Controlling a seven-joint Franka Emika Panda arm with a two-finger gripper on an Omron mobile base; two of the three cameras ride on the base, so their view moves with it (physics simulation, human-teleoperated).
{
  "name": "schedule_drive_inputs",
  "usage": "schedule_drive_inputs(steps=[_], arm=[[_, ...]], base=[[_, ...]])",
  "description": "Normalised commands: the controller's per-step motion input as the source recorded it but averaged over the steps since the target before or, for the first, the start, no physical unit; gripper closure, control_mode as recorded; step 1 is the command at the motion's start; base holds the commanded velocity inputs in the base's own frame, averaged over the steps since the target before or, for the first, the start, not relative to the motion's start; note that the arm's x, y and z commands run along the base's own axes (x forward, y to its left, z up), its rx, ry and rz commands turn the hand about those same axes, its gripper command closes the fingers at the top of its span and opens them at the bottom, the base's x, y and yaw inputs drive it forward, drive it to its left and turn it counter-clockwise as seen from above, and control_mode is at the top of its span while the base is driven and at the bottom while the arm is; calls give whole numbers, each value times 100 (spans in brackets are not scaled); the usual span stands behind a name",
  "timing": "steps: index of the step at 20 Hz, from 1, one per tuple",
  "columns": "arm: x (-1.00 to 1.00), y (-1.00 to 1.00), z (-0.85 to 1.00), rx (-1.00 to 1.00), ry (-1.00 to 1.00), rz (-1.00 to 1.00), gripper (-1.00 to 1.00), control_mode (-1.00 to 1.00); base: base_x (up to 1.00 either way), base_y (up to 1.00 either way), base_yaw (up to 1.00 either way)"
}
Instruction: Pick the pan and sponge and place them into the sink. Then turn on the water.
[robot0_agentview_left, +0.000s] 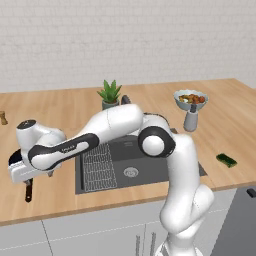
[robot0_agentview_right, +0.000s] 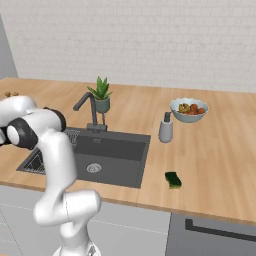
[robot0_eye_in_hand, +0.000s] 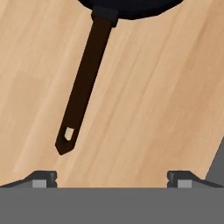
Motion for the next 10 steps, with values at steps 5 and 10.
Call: schedule_drive_inputs(steps=[5,10], arm=[[1,15,-35,0,0,0,-100,-100],[4,10,-28,0,0,0,-100,-100]], base=[[0,0,0],[0,0,0]])
